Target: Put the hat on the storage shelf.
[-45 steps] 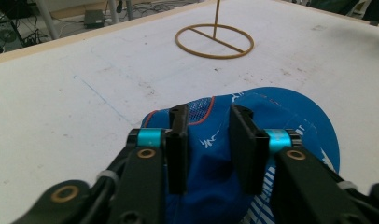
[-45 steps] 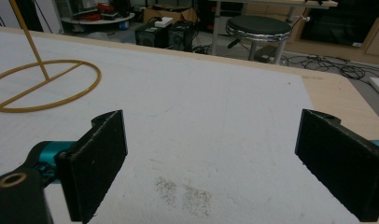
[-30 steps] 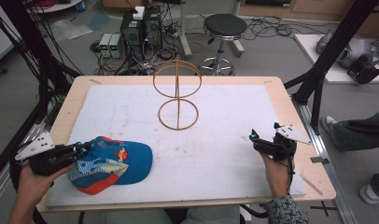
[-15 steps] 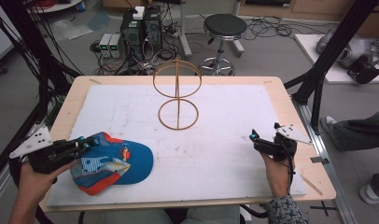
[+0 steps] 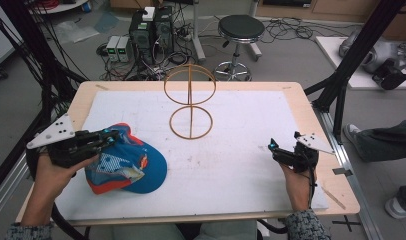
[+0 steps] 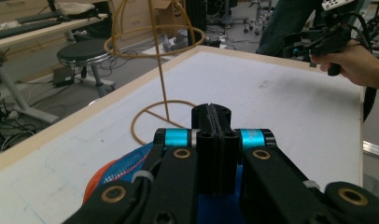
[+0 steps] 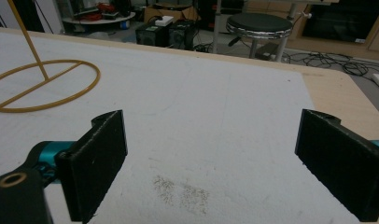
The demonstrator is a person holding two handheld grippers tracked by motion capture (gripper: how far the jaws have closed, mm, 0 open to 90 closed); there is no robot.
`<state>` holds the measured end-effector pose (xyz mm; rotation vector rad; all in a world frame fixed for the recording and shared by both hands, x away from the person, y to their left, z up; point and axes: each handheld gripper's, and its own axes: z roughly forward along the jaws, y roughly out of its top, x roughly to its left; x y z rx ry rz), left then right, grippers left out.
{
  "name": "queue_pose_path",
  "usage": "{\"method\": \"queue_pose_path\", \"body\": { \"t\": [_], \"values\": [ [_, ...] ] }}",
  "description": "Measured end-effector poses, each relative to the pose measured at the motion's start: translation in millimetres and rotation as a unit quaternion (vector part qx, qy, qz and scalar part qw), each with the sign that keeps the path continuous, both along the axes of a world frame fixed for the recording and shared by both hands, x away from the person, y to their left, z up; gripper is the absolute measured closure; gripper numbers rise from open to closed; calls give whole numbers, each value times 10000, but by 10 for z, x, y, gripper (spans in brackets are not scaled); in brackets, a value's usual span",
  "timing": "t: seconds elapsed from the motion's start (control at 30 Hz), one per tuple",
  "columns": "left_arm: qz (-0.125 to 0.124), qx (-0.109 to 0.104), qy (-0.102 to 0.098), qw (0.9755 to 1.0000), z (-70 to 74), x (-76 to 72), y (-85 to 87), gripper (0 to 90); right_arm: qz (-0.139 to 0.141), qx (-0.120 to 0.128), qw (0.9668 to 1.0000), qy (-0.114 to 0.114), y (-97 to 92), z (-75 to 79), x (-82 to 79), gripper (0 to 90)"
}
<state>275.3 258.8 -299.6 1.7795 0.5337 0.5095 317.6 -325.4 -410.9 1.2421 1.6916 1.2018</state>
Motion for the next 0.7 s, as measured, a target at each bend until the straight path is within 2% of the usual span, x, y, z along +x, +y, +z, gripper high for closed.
{"method": "queue_pose_path", "body": {
  "t": [0.13,0.37,0.47,0.5,0.7],
  "values": [
    [-94,88,-120,9998,120,38,-93,889,-6,11,10000,-13,-6,2,0,82],
    [-234,131,-494,9984,427,108,-186,888,0,14,10000,7,-7,-6,6,82],
    [-302,133,-573,9978,579,154,-222,889,2,36,10000,27,-3,-8,6,82],
    [-329,175,-597,9975,604,162,-222,888,7,28,10000,16,-4,-8,9,82],
    [-481,123,-711,9962,824,232,-329,889,-21,45,10000,21,-14,-15,9,82]
  ]
}}
